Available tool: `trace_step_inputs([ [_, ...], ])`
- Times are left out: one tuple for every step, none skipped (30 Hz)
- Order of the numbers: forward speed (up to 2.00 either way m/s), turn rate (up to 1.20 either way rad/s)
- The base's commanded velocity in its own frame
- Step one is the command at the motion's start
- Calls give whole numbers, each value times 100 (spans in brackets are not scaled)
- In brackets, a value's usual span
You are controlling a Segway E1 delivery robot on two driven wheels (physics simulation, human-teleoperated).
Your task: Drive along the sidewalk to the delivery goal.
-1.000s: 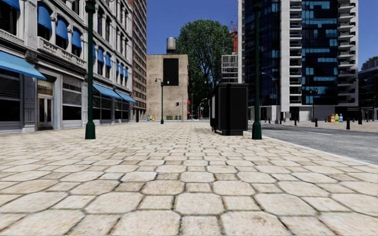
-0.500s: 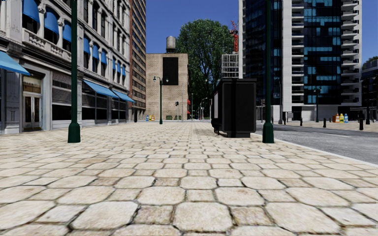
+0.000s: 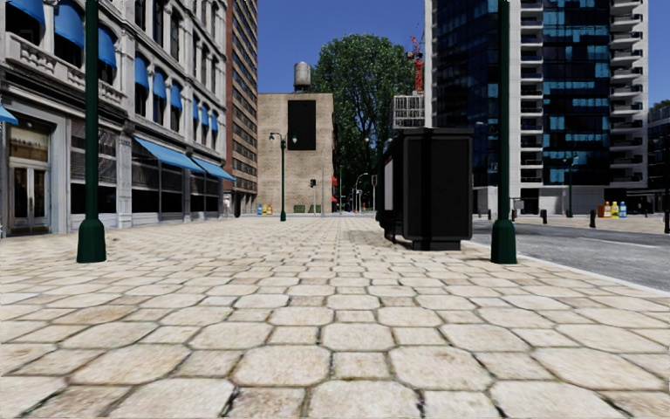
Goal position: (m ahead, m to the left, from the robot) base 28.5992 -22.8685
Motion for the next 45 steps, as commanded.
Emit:
trace_step_inputs([
  [200,0],
  [200,0],
  [200,0],
  [200,0],
  [200,0],
  [200,0],
  [200,0],
  [200,0],
  [200,0],
  [200,0],
  [200,0],
  [200,0],
  [200,0],
  [200,0],
  [200,0],
  [200,0],
  [200,0],
  [200,0],
  [200,0],
  [200,0],
  [200,0],
  [200,0],
  [200,0],
  [200,0],
  [200,0],
  [200,0],
  [200,0],
  [200,0],
  [200,0],
  [200,0],
  [200,0],
  [200,0],
  [200,0],
  [200,0],
  [200,0],
  [200,0],
  [200,0],
  [200,0],
  [200,0],
  [200,0],
  [200,0],
  [200,0],
  [200,0],
  [200,0],
  [200,0],
])
